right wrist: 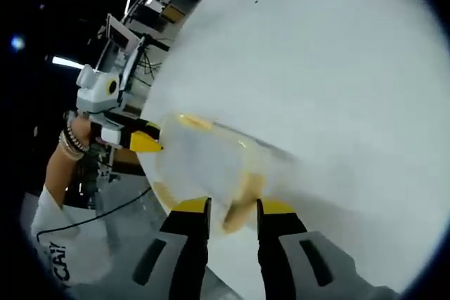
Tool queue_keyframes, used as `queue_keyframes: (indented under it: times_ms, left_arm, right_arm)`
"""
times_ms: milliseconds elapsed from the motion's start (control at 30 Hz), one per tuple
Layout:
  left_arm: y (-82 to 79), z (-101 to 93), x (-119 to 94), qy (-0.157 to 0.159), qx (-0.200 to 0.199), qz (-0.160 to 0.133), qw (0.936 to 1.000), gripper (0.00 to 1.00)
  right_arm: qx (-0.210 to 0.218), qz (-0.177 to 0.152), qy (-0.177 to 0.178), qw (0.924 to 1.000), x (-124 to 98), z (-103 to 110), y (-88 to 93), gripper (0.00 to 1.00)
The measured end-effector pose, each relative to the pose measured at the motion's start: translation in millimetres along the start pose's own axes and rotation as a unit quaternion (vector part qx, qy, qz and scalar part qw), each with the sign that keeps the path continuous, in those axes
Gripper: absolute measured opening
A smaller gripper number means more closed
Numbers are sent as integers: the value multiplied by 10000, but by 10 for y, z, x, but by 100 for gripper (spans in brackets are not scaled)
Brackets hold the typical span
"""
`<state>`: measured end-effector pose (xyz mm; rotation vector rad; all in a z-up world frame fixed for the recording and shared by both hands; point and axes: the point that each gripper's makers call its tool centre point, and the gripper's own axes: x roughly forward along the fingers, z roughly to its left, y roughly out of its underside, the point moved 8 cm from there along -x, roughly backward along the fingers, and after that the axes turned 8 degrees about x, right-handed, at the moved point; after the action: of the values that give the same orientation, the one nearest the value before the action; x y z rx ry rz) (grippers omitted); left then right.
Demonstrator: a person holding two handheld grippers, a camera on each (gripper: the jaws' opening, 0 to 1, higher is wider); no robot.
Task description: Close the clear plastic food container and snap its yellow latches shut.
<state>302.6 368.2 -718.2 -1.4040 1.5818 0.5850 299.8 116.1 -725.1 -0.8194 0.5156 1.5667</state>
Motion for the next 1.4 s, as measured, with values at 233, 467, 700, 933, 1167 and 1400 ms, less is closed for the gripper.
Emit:
queue_keyframes:
  times_ms: [233,467,700,933,1167,1400]
  left_arm:
    - [-2,8,4,-7,10,24,10000,21]
    - [1,2,2,-32,56,87,9999,20]
    - [-6,-14,9,-26,134,153,9998,18]
    - [-8,-24,21,10,89,188,9998,17]
    - [-4,-15,24,62,49,186,9998,15]
    - [-37,-66,86,5,160,182,9997,15]
  right_arm:
    - [14,18,40,10000,3,3,-12,23]
    - [-43,34,27,10000,8,-1,-19,22]
    - [-98,78,42,9999,9,-2,-29,22]
    - [-94,72,51,9999,7,-7,-31,22]
    - [-89,53,42,9999,6,-9,-27,22]
    - [-107,101,75,9999,24,-6,-27,22]
